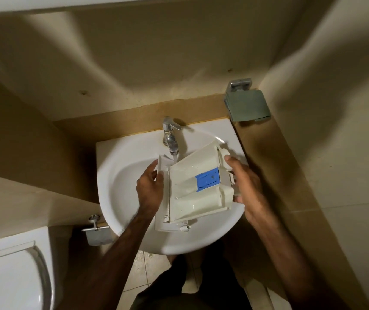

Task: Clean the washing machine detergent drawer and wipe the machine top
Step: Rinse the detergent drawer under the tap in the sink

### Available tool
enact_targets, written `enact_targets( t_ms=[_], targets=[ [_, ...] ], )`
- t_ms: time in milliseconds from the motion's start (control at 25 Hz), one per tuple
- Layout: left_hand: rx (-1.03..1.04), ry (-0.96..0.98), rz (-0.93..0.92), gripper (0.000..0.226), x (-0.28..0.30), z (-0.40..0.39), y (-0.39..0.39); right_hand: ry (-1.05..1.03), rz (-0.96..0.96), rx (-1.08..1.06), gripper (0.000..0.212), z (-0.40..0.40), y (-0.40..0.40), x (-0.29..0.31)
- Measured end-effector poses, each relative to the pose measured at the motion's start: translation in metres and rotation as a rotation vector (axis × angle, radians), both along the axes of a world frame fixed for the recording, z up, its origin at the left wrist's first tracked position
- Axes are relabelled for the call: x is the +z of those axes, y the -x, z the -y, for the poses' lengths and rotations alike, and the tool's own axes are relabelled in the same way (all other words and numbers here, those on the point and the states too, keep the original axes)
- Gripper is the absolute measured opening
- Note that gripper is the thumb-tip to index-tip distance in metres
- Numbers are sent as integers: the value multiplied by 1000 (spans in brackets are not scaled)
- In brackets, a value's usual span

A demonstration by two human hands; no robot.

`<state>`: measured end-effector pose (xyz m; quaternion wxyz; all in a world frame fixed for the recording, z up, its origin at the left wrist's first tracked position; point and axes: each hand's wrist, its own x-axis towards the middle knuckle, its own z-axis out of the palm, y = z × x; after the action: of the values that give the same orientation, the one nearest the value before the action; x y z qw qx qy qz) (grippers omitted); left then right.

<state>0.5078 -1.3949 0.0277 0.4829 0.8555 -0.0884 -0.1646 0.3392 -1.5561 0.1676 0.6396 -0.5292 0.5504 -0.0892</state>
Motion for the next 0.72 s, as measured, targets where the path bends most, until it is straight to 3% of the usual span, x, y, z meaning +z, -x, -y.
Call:
enact_targets(
  t_ms=[120,320,600,720],
  targets=[
    [-21,35,3,37,-2,11,3,156,-160,147,82,14,-26,-7],
    [-48,-47,57,27,0,33,-5,458,-287,143,69,-1,-40,-6],
    [-209,-262,173,40,10,61,-35,560,-201,59,65,-21,-23,-15],
    [-279,-240,140,39,5,60,-38,561,-196,44,66,-23,-22,-15]
  ],
)
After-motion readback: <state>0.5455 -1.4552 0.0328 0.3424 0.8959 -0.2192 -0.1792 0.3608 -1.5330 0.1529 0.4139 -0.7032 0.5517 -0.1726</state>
